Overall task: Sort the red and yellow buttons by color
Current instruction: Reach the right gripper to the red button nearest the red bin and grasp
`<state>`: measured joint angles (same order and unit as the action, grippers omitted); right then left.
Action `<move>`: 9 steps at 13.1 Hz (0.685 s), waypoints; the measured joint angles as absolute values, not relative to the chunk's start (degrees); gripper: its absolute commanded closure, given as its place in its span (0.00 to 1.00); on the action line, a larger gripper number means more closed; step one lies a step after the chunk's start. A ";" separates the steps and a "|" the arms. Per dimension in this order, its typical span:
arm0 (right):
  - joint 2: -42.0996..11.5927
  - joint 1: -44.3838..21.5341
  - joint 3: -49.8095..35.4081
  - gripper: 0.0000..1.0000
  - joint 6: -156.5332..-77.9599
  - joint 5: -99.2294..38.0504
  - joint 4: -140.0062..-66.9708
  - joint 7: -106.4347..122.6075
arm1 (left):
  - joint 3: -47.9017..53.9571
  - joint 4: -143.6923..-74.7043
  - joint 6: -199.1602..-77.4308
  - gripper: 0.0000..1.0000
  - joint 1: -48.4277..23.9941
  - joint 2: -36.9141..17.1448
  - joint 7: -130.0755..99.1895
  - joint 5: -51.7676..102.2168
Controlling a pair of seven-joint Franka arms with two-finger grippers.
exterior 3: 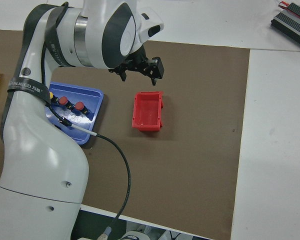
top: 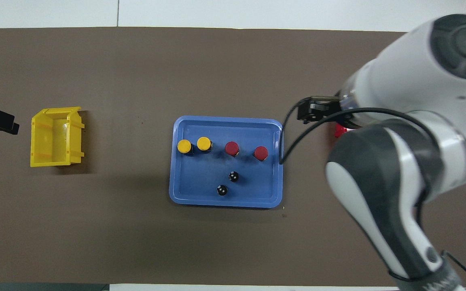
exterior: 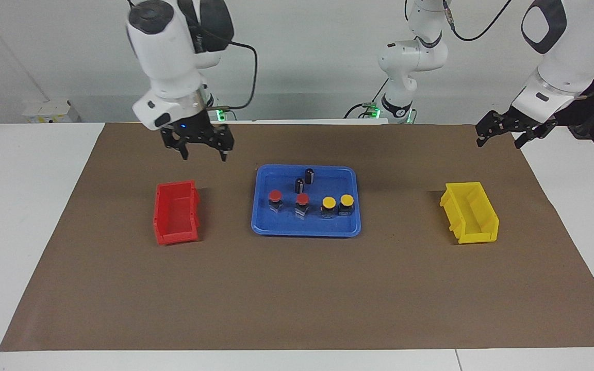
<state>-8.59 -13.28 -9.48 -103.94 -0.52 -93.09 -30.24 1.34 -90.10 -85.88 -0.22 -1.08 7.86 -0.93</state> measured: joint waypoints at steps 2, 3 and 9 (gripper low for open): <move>-12.95 -17.47 -9.47 0.00 -112.50 -0.10 -95.64 -35.45 | 1.34 -91.00 -86.07 0.00 -0.22 -0.62 7.86 -0.93; -13.59 -18.42 -9.46 0.00 -116.24 -0.01 -98.39 -36.31 | 1.34 -91.54 -86.28 0.00 -0.22 -0.37 7.85 -0.93; -12.27 -21.12 -9.45 0.05 -127.22 0.01 -111.78 -36.44 | 1.30 -94.01 -88.16 0.00 -0.22 0.77 7.81 -0.93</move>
